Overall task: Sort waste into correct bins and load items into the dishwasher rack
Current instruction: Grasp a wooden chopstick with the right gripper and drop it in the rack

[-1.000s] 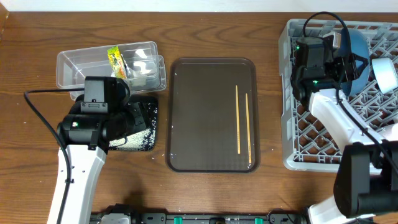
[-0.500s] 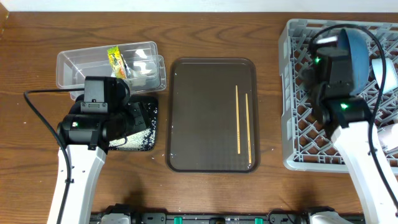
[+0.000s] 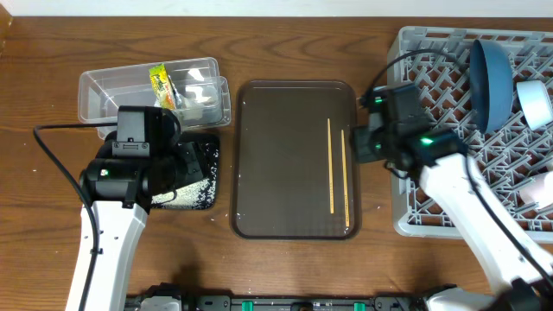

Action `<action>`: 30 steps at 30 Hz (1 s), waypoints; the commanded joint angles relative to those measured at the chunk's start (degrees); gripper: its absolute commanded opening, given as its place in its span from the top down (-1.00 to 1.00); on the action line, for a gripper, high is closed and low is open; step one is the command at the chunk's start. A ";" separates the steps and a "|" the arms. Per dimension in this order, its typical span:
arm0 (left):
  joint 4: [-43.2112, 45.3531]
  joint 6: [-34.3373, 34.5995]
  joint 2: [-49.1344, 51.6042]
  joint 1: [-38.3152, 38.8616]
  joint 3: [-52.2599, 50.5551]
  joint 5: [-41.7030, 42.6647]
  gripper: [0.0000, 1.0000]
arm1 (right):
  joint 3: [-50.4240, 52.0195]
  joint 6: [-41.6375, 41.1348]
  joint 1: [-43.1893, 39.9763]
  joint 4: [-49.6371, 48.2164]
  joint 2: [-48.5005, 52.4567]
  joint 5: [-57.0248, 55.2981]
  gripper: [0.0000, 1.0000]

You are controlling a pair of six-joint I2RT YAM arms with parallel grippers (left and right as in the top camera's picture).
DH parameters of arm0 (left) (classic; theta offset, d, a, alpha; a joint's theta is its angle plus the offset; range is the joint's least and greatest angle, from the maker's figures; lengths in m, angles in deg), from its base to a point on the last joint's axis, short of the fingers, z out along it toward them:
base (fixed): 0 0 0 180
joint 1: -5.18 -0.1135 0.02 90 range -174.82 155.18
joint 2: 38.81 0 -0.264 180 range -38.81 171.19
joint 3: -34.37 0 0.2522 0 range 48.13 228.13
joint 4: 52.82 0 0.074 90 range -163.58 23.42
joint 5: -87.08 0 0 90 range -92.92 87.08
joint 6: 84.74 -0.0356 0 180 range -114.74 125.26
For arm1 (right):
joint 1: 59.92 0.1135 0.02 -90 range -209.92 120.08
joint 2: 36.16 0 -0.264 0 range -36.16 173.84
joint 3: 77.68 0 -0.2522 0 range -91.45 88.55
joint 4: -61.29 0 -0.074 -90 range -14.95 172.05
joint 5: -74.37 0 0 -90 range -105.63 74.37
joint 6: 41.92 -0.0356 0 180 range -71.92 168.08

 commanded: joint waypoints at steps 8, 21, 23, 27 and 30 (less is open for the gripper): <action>-0.20 0.09 0.20 -0.28 0.28 0.07 -0.13 | 0.59 -8.83 6.29 1.99 12.22 -1.18 0.16; -0.37 0.09 0.20 -0.28 0.28 0.07 -0.14 | 0.63 -11.32 6.73 2.73 22.64 -3.41 0.55; -0.37 0.09 0.20 -0.28 0.28 0.07 -0.14 | 0.63 -11.80 6.73 2.71 23.76 -3.43 0.60; -0.37 0.09 0.20 -0.28 0.28 0.07 -0.14 | 0.63 -11.93 6.73 2.58 24.09 -3.41 0.97; -0.37 0.07 0.20 -0.28 0.28 0.07 -0.13 | 0.33 -11.89 6.67 2.73 23.02 -3.39 0.98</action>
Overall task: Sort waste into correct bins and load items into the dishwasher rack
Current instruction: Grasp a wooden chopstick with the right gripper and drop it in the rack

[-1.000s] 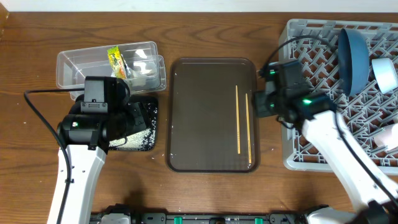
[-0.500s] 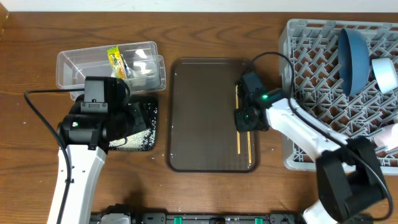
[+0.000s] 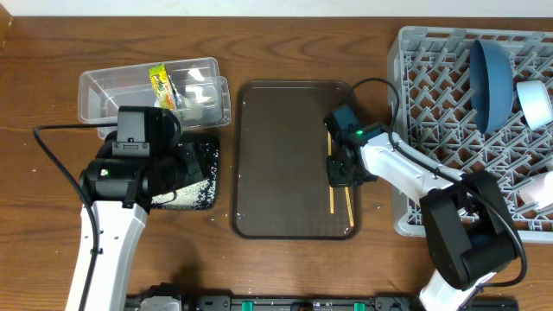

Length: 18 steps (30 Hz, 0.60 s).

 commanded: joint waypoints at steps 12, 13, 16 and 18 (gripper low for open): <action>-0.17 0.09 0.20 -0.28 0.28 0.07 -0.14 | -3.58 9.84 -8.04 3.74 -19.74 0.57 0.98; -0.17 0.07 0.20 -0.28 0.28 0.07 -0.13 | -3.58 11.10 -9.57 3.82 -21.49 0.35 0.98; -0.17 0.07 0.20 -0.28 0.28 0.07 -0.14 | -3.58 13.92 -14.43 4.26 -24.37 -1.60 0.98; -0.17 0.09 0.20 -0.28 0.28 0.07 -0.13 | -3.58 16.72 -17.92 4.63 -24.59 -1.81 0.98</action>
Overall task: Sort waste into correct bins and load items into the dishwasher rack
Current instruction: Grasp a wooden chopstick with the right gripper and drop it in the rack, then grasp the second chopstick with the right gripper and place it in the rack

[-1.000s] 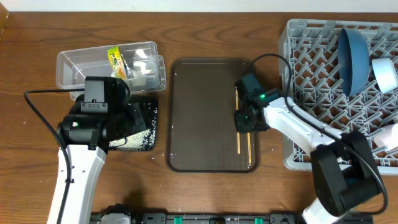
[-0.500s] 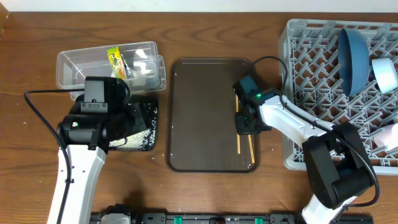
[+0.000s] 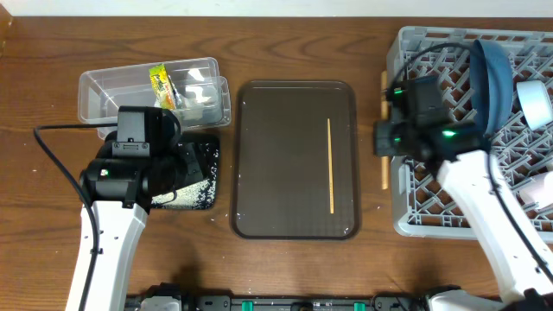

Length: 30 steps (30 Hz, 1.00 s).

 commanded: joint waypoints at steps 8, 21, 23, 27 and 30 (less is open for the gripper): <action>-0.15 0.09 0.20 -0.28 0.28 0.09 -0.14 | 0.07 9.57 -13.25 1.22 5.01 -2.40 0.98; -0.13 0.09 0.20 -0.28 0.28 0.09 -0.13 | -4.57 8.22 -11.26 -1.77 4.44 6.05 0.10; -0.13 0.09 0.20 -0.28 0.28 0.09 -0.13 | -5.22 8.20 -9.09 -2.45 3.48 8.94 0.07; -0.13 0.09 0.20 -0.28 0.28 0.09 -0.13 | -4.92 6.27 -3.52 -2.89 3.72 9.68 0.03; -0.13 0.09 0.20 -0.28 0.28 0.09 -0.14 | -4.04 5.84 1.22 -2.84 5.27 9.11 -0.01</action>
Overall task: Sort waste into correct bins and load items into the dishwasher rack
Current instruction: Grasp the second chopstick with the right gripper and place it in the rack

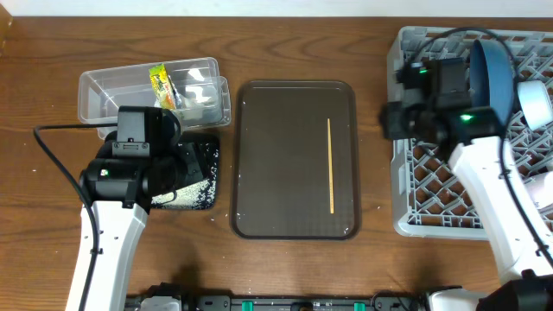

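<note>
A single wooden chopstick (pixel 330 164) lies lengthwise on the right half of the brown serving tray (pixel 276 164). My right gripper (pixel 394 121) hovers over the left rim of the grey dishwasher rack (pixel 415 207). Its fingers are dark against the rack, and no chopstick shows in them. The rack holds a blue bowl (pixel 494 76) on edge and a white cup (pixel 536 99). My left gripper (pixel 177 164) sits over the black tray of white crumbs (pixel 200 181), with its fingers hidden under the wrist.
Two clear plastic bins (pixel 112 95) stand at the back left. One holds a yellow-green wrapper (pixel 161 85) and the other something white (pixel 200 97). Another white item (pixel 544 192) lies at the rack's right edge.
My right gripper has moved right and slightly back, from beside the rack's left wall to over its rim. The chopstick it held there no longer shows. The left arm is unchanged.
Two chopsticks lay on the brown tray while my right gripper was at the rack's left edge. It was then down on the right-hand chopstick. Later it held that chopstick beside the rack, leaving one on the tray. Now it is over the rack rim.
</note>
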Action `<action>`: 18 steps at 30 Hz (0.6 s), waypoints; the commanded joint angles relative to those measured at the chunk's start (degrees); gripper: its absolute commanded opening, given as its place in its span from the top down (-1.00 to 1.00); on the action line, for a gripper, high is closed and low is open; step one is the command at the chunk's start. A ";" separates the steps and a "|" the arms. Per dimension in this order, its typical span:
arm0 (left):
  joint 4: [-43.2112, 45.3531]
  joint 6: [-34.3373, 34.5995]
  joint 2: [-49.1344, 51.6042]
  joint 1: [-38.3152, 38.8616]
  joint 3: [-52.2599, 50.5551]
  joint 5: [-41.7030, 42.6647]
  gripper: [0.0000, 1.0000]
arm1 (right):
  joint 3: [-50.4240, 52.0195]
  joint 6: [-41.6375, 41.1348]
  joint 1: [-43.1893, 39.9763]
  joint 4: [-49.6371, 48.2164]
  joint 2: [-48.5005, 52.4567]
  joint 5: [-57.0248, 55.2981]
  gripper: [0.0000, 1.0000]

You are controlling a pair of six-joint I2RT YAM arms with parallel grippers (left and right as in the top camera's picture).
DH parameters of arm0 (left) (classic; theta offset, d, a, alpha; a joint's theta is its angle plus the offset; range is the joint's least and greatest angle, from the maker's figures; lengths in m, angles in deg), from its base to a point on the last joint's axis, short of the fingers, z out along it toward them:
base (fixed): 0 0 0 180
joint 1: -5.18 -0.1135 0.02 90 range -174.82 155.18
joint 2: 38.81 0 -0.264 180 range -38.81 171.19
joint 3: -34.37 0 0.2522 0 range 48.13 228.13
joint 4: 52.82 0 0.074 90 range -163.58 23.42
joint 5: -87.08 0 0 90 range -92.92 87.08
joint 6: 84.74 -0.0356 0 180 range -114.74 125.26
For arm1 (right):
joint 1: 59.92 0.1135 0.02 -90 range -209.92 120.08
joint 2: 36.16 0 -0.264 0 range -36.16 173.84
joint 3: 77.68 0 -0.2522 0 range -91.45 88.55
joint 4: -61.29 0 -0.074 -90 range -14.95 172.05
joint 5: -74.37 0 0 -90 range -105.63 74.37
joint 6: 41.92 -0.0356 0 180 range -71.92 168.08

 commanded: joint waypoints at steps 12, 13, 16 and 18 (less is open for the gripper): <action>-0.13 0.09 0.20 -0.28 0.28 0.07 -0.13 | 1.68 -11.58 14.56 0.15 15.52 -2.19 0.03; -0.13 0.09 0.20 -0.28 0.28 0.07 -0.13 | 1.68 -11.74 15.10 0.07 16.81 -2.19 0.03; -0.15 0.09 0.20 -0.28 0.28 0.07 -0.14 | 1.68 -11.76 16.72 -0.31 20.81 -2.21 0.05; -0.13 0.09 0.20 -0.28 0.28 0.07 -0.13 | 1.68 -11.74 17.70 -0.44 23.45 -2.23 0.07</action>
